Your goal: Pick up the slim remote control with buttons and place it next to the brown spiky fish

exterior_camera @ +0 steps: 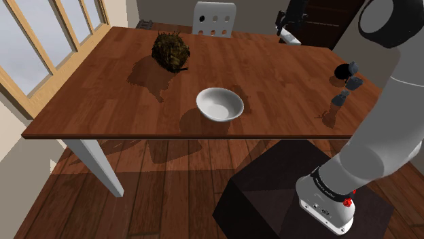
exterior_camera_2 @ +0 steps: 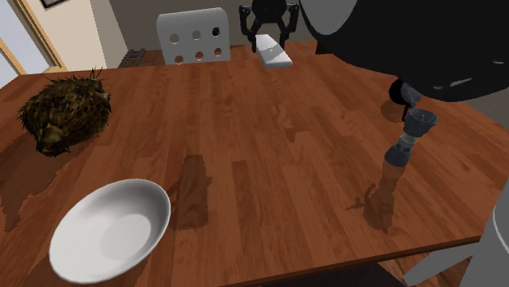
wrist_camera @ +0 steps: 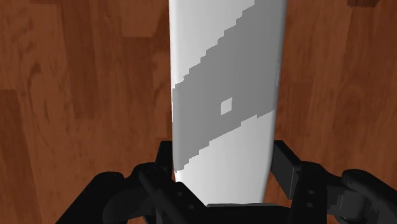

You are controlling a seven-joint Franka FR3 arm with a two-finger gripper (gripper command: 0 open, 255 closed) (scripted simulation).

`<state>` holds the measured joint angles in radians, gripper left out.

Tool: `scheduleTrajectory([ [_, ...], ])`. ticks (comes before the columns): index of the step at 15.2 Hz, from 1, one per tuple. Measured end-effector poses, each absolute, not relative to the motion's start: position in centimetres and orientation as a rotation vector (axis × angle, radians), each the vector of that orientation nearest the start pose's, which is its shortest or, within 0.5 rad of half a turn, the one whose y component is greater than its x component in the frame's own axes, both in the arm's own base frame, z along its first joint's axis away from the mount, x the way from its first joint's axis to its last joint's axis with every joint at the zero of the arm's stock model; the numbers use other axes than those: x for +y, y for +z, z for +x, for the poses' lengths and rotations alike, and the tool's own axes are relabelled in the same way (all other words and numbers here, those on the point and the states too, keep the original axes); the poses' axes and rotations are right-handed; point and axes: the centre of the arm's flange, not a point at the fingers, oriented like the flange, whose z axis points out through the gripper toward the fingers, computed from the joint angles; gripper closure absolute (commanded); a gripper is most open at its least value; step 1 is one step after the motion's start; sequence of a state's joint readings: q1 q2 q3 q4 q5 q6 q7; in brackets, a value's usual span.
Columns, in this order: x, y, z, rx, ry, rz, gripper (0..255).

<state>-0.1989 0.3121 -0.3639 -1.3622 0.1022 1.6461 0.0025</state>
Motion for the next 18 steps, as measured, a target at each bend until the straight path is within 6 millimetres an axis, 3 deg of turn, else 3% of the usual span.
scheduleTrajectory([
  [18,-7.7,55.2,61.5,0.865,0.015,-3.026,255],
])
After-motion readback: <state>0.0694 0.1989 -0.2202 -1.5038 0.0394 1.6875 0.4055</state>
